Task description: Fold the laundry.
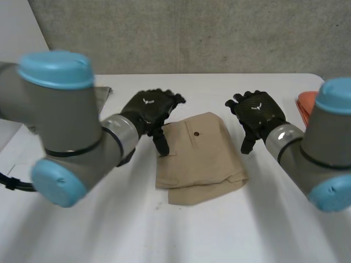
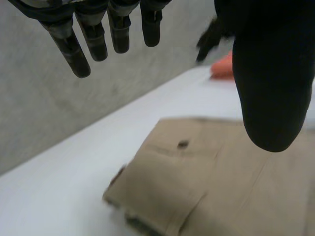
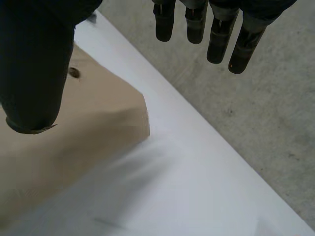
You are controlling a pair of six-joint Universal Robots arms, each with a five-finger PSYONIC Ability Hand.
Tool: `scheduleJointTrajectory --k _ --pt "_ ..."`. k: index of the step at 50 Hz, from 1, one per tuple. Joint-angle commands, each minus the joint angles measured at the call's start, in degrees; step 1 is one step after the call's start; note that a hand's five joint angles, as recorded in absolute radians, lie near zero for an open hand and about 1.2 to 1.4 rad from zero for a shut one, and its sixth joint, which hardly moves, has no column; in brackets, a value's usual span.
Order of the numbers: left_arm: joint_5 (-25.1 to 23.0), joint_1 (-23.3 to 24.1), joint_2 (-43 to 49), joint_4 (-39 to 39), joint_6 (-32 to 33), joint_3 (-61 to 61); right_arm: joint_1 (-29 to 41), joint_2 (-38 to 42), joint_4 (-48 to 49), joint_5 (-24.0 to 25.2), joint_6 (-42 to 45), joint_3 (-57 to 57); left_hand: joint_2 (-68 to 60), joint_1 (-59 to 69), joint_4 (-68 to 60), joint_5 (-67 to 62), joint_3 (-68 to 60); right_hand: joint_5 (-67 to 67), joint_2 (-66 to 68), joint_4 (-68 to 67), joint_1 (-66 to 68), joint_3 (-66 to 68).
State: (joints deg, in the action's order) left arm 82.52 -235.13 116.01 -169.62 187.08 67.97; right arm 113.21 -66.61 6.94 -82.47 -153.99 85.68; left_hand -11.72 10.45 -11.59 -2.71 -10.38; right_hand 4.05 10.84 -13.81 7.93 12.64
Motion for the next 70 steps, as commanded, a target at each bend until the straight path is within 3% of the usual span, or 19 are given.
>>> scheduleJointTrajectory --k 1,7,15,30,40,54,60,70 --pt "-16.4 -3.75 -7.2 1.3 -0.4 2.78 1.58 -2.12 7.12 3.27 -1.58 13.27 1.17 0.1 1.04 2.15 -0.17 -4.05 -0.84 3.81 2.07 -2.64" --pt "-18.71 -4.81 -8.7 4.12 -0.93 2.34 2.98 -1.95 14.75 7.23 -1.31 19.69 0.83 0.44 0.7 1.82 -0.51 -4.05 -0.84 3.81 2.07 -2.64" --pt "-18.71 -4.81 -8.7 4.21 -1.01 2.69 4.48 1.64 21.18 7.23 -1.13 20.58 0.83 0.44 0.7 1.82 -0.51 -4.05 -0.84 3.81 2.07 -2.64" --pt "-18.71 -4.81 -8.44 4.12 -1.1 2.87 6.41 9.12 23.38 6.88 3.52 15.48 1.0 0.27 0.87 1.99 -0.34 -4.05 -0.84 3.81 2.07 -2.64" --pt "-18.71 -4.81 -8.17 4.04 -1.19 2.96 6.5 11.76 25.23 6.53 3.7 11.35 1.0 0.27 0.87 1.99 -0.34 13.0 16.2 -13.24 19.12 14.4" --pt "-18.71 -4.98 -8.17 4.04 -1.28 3.4 6.5 16.86 25.23 6.0 3.52 4.58 1.0 0.27 0.87 1.99 -0.34 24.44 27.64 -24.68 30.56 25.85" --pt "-18.71 -4.98 -8.17 3.95 -1.28 3.57 6.15 16.42 25.41 4.69 3.17 3.09 1.0 0.27 0.87 1.99 -0.34 65.89 69.09 -66.12 72.0 67.29" --pt "-18.71 -4.98 -8.35 3.95 -1.28 3.57 2.73 15.89 24.53 3.8 3.79 0.28 1.0 0.27 0.87 1.99 -0.34 65.95 69.16 -66.19 72.07 67.36"
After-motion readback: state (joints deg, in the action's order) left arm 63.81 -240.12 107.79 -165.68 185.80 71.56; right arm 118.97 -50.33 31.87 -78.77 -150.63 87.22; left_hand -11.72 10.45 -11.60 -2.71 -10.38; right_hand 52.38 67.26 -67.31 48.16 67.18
